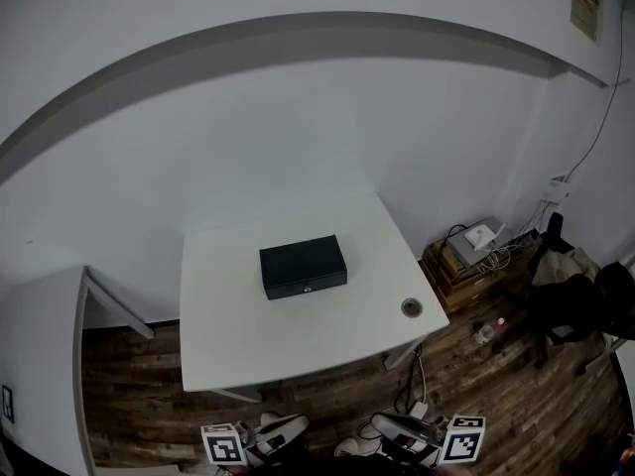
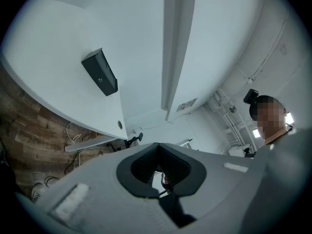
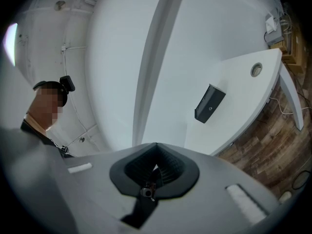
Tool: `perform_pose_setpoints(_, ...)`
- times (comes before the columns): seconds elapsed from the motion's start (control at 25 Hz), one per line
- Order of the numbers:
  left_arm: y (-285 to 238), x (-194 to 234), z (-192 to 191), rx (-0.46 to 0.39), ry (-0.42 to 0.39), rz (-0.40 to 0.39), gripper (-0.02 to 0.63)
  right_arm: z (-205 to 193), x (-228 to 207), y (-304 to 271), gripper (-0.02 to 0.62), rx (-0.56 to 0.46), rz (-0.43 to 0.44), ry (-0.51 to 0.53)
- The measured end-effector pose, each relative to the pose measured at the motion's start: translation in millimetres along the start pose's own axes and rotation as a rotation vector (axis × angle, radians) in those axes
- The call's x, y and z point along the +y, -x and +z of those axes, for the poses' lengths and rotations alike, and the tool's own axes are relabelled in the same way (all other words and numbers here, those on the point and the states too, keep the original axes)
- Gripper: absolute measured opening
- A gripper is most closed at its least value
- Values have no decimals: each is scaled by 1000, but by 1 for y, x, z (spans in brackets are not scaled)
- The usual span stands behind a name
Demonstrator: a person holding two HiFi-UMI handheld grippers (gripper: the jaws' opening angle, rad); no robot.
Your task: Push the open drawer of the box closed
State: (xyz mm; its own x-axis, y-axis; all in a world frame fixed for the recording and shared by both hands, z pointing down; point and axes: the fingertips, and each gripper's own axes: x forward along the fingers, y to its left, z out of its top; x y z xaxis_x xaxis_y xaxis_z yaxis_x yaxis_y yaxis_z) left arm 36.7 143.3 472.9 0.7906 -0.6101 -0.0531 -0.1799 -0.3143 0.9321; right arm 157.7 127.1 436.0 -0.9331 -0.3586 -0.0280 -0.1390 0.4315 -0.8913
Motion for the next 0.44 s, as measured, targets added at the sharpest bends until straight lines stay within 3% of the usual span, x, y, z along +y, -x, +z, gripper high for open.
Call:
perform_pose_setpoints(0.24, 0, 3, 8, 24, -18, 23, 0, -7, -2, 4, 3, -7, -5, -26)
perform_pose_setpoints(0.44, -7, -6, 16, 3, -28, -4, 0, -3, -3, 4, 3, -15, -11, -34)
